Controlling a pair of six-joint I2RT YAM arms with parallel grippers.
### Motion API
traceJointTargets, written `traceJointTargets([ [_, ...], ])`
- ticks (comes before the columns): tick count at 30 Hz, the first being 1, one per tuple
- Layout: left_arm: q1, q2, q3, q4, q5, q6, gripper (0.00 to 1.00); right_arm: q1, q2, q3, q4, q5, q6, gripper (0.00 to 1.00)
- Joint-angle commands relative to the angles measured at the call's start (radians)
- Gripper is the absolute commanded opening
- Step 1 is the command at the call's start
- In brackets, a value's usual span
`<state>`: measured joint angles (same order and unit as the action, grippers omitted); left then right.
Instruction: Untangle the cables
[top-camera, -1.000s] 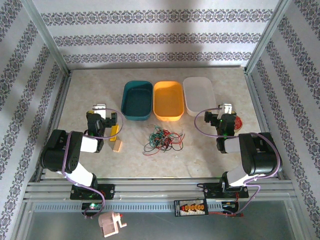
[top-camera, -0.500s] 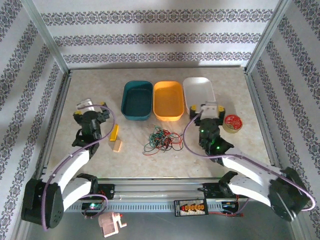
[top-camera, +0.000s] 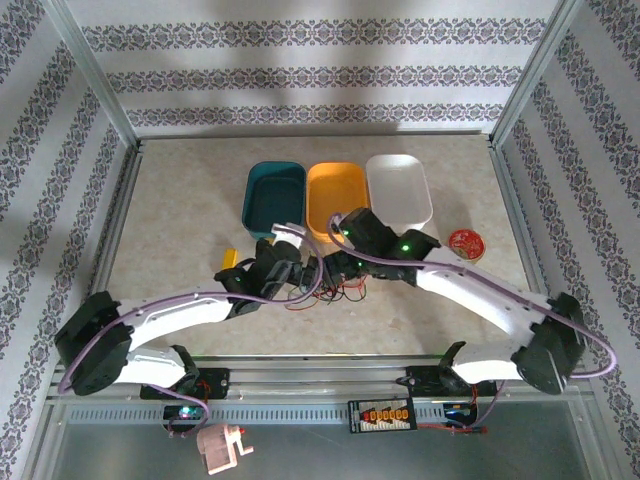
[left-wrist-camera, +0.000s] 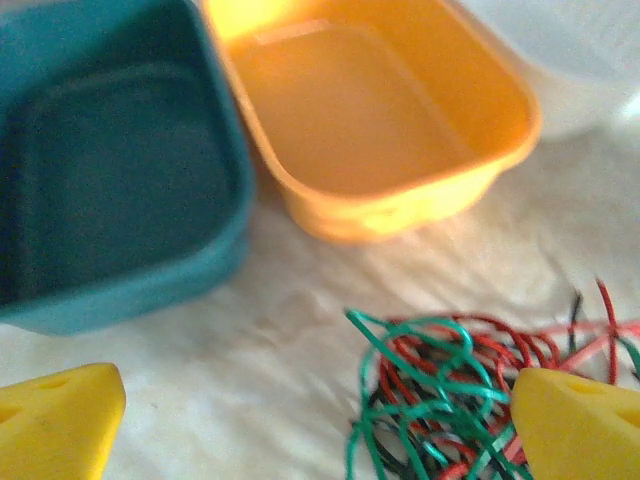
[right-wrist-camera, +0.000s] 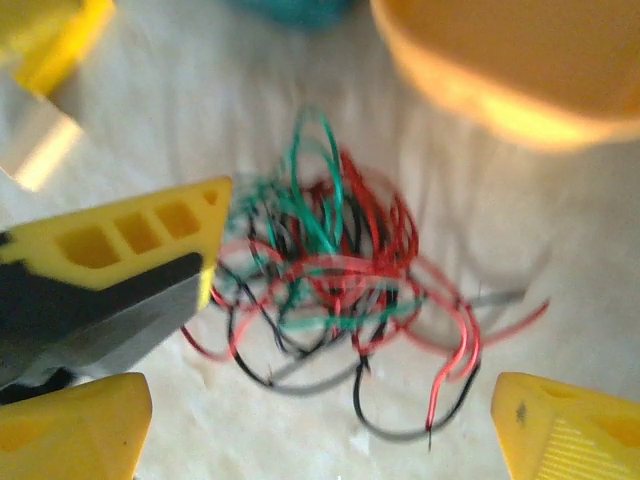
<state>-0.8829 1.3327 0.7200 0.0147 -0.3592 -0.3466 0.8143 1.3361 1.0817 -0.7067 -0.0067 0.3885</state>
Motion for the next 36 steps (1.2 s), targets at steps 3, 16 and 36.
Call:
traceJointTargets([
  [3,-0.013,-0.018,-0.024,-0.053,0.068,-0.051,0.99,-0.036,0.053,0.003,-0.077,-0.093,0.05,0.85],
  [16,-0.011,-0.165,-0.174,-0.1,0.068,-0.149,0.99,-0.052,0.172,0.041,-0.01,-0.151,-0.003,0.67],
  [36,-0.067,-0.039,-0.099,-0.025,0.221,-0.029,0.99,-0.067,0.29,0.103,0.014,-0.117,0.016,0.34],
])
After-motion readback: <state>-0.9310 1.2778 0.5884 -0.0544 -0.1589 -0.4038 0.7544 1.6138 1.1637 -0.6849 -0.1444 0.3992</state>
